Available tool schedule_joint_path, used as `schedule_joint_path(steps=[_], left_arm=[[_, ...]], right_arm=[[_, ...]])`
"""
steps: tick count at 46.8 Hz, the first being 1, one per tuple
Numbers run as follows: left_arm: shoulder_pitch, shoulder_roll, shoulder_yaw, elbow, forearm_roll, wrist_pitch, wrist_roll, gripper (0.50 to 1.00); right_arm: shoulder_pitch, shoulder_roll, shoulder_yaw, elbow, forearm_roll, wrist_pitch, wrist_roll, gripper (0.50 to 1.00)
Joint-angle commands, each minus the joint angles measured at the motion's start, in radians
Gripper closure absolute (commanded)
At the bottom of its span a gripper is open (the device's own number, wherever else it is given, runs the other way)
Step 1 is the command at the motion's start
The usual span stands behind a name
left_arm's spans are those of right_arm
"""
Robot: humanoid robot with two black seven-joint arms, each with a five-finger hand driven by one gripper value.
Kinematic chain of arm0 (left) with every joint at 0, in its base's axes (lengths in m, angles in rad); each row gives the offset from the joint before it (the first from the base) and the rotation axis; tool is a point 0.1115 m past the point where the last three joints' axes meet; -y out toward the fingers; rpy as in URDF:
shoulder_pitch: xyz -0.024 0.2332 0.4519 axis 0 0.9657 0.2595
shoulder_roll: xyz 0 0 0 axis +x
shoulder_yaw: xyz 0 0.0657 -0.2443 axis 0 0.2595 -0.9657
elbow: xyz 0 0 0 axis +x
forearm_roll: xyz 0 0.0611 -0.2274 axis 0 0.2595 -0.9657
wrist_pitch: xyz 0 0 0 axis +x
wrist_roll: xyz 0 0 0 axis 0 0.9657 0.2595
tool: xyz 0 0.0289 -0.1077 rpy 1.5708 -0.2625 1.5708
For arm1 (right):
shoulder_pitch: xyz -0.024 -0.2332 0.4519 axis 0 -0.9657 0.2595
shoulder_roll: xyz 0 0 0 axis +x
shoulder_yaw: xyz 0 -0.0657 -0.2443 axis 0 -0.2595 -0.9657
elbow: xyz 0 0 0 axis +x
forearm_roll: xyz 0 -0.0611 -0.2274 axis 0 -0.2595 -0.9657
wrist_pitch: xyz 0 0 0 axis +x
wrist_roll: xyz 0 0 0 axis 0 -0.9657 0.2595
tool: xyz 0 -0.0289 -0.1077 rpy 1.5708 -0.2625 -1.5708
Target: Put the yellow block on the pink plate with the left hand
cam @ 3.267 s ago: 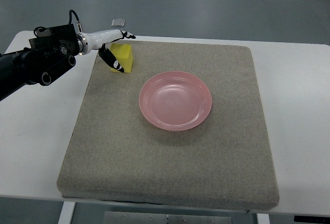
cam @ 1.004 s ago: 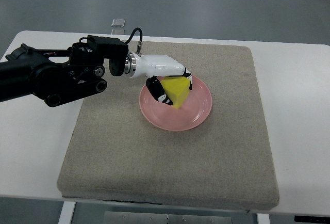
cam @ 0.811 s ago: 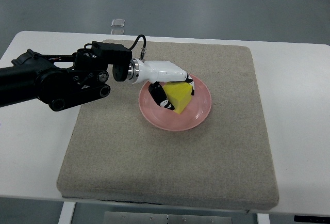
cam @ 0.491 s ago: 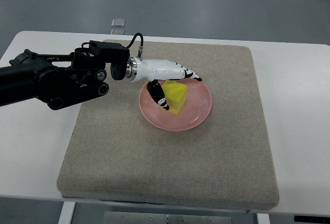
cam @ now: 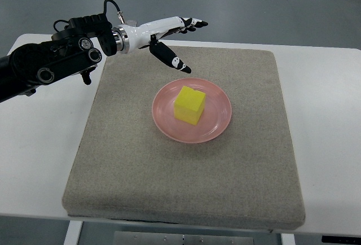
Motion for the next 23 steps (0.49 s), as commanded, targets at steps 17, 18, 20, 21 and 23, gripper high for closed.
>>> schedule_joint_path(steps=[17, 18, 20, 21, 23], left_arm=[[0.098, 0.036, -0.107, 0.185, -0.495, -0.006, 0.0, 0.506], [0.103, 0.034, -0.113, 0.195, -0.515, -0.006, 0.001, 0.506], [0.111, 0.034, -0.125, 0.211, -0.555, -0.008, 0.001, 0.506], [0.115, 0.034, -0.131, 0.217, -0.576, -0.008, 0.001, 0.506], [0.128, 0.034, -0.144, 0.223, -0.621, -0.012, 0.001, 0.506]], right_arm=[[0.0, 0.0, 0.0, 0.0, 0.001, 0.0, 0.0, 0.576], [0.0, 0.0, 0.0, 0.0, -0.001, 0.0, 0.0, 0.576], [0.0, 0.0, 0.0, 0.0, -0.001, 0.0, 0.0, 0.576], [0.0, 0.0, 0.0, 0.0, 0.001, 0.0, 0.0, 0.576], [0.0, 0.0, 0.0, 0.0, -0.001, 0.0, 0.0, 0.576]])
